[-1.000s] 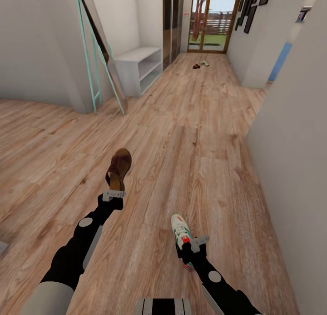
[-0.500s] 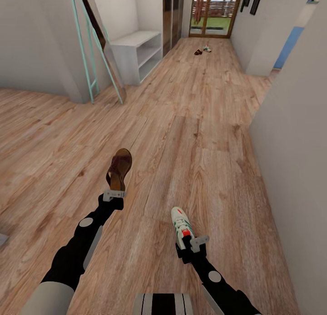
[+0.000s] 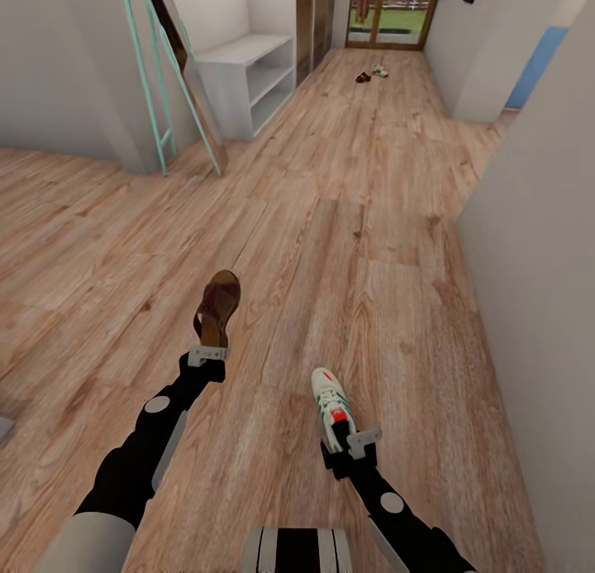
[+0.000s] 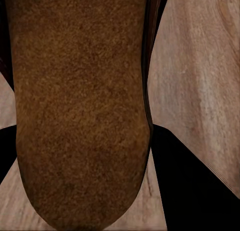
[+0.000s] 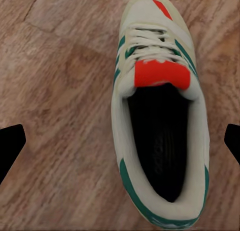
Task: Pick up the two gym shoes and the two sandals from the corridor floor and place them onto the hallstand (shoe rack) in the corridor, making sure they are on the rack and not on the floor. Arrange them so the two gym shoes are next to each other and the two sandals are next to each other.
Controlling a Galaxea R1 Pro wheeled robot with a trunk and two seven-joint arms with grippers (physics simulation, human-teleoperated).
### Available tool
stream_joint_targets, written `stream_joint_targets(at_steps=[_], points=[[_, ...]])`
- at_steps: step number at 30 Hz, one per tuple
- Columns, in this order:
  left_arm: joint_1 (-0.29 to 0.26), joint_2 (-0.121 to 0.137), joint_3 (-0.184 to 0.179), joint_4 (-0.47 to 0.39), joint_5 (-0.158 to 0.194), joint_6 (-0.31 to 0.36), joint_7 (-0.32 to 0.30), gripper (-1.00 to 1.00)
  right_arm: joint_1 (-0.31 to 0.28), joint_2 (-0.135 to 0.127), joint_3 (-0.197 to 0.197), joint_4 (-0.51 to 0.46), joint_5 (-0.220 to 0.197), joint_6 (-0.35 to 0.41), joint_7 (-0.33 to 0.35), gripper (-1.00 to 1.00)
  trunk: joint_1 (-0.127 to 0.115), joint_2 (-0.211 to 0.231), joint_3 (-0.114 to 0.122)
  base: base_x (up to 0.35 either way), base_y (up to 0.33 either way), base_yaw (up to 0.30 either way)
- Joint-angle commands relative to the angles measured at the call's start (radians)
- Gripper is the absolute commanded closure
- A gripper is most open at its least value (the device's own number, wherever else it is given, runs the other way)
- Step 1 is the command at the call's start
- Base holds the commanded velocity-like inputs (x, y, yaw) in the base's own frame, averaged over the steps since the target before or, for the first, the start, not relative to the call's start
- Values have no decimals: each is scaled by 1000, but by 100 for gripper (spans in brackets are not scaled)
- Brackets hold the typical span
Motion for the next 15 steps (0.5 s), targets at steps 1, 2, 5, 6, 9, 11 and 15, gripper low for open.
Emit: stream_joint_targets(at_steps=[1, 2, 5, 6, 9, 11, 15], points=[[0, 0, -1, -2, -3, 6, -3, 100, -1, -2, 4, 1, -11, -5, -7, -100, 0, -1, -6, 0, 0, 0], [0, 0, -1, -2, -3, 6, -3, 100, -1, -2, 1, 0, -11, -5, -7, -100, 1, -1, -12, 0, 0, 0], [0, 0, -1, -2, -3, 6, -3, 100, -1, -4, -30, 0, -10, -4, -7, -100, 2, -1, -28, 0, 0, 0], [0, 0, -1, -2, -3, 6, -3, 100, -1, -4, -39, -1, -10, -4, -7, -100, 2, -2, -33, 0, 0, 0], [0, 0, -1, -3, -3, 6, -3, 100, -1, -4, -73, -2, -10, -2, -6, -100, 2, -2, -37, 0, 0, 0], [0, 0, -1, -3, -3, 6, -3, 100, -1, -4, -81, -2, -9, -2, -6, -100, 2, -2, -39, 0, 0, 0], [0, 0, -1, -3, -3, 6, -3, 100, -1, -4, -89, -3, -8, -2, -6, -100, 2, -2, -40, 0, 0, 0]])
